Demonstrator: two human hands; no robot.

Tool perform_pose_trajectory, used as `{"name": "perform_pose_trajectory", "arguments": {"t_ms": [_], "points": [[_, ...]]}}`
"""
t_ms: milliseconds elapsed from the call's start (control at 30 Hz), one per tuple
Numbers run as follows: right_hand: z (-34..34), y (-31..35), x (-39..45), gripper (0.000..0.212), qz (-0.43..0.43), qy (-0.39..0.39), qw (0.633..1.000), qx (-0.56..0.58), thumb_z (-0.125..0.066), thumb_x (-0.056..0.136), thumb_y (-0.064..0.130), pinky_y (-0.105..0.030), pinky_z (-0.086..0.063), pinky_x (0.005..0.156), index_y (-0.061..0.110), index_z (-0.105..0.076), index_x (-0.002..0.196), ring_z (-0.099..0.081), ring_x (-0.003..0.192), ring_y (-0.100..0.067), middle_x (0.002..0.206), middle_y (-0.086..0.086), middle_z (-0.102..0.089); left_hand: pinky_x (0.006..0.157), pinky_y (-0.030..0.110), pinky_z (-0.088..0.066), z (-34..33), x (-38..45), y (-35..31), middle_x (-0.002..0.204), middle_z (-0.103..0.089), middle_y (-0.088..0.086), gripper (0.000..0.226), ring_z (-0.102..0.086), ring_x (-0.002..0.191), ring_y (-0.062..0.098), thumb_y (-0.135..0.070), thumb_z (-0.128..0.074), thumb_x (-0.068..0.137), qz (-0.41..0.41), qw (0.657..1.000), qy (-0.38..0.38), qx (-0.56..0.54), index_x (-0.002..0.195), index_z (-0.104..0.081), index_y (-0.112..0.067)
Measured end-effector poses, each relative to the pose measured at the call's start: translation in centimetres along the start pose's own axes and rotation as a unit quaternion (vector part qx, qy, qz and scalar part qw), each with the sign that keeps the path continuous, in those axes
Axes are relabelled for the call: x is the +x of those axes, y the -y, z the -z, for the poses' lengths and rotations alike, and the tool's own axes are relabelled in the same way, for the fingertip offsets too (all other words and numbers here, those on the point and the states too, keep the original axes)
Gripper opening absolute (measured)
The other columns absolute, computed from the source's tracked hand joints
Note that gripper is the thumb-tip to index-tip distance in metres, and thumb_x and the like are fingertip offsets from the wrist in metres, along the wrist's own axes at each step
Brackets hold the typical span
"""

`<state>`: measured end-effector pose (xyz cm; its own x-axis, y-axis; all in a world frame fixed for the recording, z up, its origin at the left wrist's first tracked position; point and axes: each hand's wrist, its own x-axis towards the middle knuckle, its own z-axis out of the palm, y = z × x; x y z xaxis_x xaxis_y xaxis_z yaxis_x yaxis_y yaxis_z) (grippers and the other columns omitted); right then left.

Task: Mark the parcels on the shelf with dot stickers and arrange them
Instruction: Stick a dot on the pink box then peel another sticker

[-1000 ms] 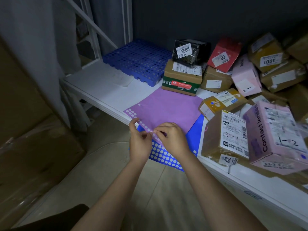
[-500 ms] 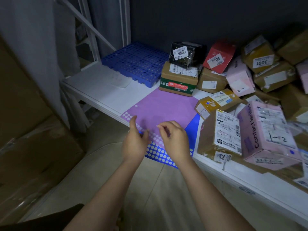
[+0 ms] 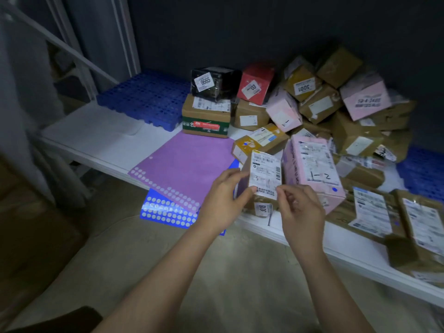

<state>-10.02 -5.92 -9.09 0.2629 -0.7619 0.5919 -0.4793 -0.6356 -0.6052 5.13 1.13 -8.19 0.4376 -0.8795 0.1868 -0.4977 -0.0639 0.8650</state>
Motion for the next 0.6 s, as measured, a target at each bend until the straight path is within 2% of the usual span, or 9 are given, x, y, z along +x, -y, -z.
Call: {"name": "perform_pose_trajectory", "arguments": {"t_ms": [67,133,233,300,367,600], "points": [[0.0,-0.7,0.0,0.01,0.013,0.011,1.0,-0.007,-0.065,0.087,0.01,-0.006,-0.038,0.07,0.006,-0.072,0.091,-0.051,0.074,-0.003,0.083,0.002,-0.06,0.093,-0.002,-0.02,-0.7,0.2,-0.3,0.14,-0.043,-0.008,0.044,-0.036,0.131,0.003,-0.033,-0.059,0.092,0.006,1.0,0.022,0.007,0.134,-0.053,-0.022],[-0.2,-1.2,0.0,0.017,0.034,0.017,0.999,-0.014,-0.059,0.089,0.018,-0.015,-0.039,0.072,0.006,-0.072,0.09,-0.051,0.077,-0.008,0.082,-0.002,-0.063,0.095,0.003,-0.02,-1.2,0.3,-0.1,0.147,-0.038,-0.008,0.043,-0.031,0.135,0.002,-0.034,-0.055,0.094,0.019,0.999,0.034,0.02,0.136,-0.05,-0.025],[-0.6,-1.5,-0.1,0.016,0.041,0.024,0.999,0.007,-0.059,0.089,0.014,-0.017,-0.041,0.072,0.005,-0.071,0.092,-0.053,0.078,-0.009,0.084,-0.004,-0.064,0.099,0.01,-0.028,-1.5,0.2,0.4,0.144,-0.043,-0.008,0.039,-0.038,0.132,0.005,-0.029,-0.052,0.096,0.009,0.999,0.034,0.036,0.135,-0.052,-0.022],[-0.8,-1.5,-0.2,0.013,0.043,0.02,0.999,0.019,-0.059,0.088,0.01,-0.019,-0.043,0.07,0.005,-0.071,0.092,-0.055,0.076,-0.009,0.086,-0.004,-0.064,0.104,0.022,-0.038,-1.5,-0.1,0.9,0.139,-0.05,-0.01,0.038,-0.046,0.126,0.004,-0.028,-0.051,0.097,0.006,0.999,0.033,0.027,0.134,-0.052,-0.023],[-1.1,-1.7,-0.3,0.014,0.049,0.015,0.998,0.025,-0.059,0.089,0.011,-0.023,-0.046,0.07,0.004,-0.071,0.093,-0.058,0.076,-0.013,0.088,-0.003,-0.064,0.1,0.032,-0.045,-1.4,-0.3,1.4,0.134,-0.054,-0.013,0.038,-0.052,0.119,0.003,-0.03,-0.051,0.097,0.022,0.999,0.033,0.014,0.135,-0.051,-0.027],[-1.4,-2.0,-0.5,0.027,0.071,0.03,0.997,0.019,-0.051,0.093,0.022,-0.029,-0.049,0.071,0.004,-0.071,0.093,-0.06,0.077,-0.019,0.088,-0.004,-0.063,0.095,0.035,-0.049,-0.8,-0.4,1.7,0.133,-0.055,-0.016,0.039,-0.057,0.112,0.001,-0.038,-0.05,0.096,0.056,0.998,0.035,0.024,0.135,-0.049,-0.036]]}}
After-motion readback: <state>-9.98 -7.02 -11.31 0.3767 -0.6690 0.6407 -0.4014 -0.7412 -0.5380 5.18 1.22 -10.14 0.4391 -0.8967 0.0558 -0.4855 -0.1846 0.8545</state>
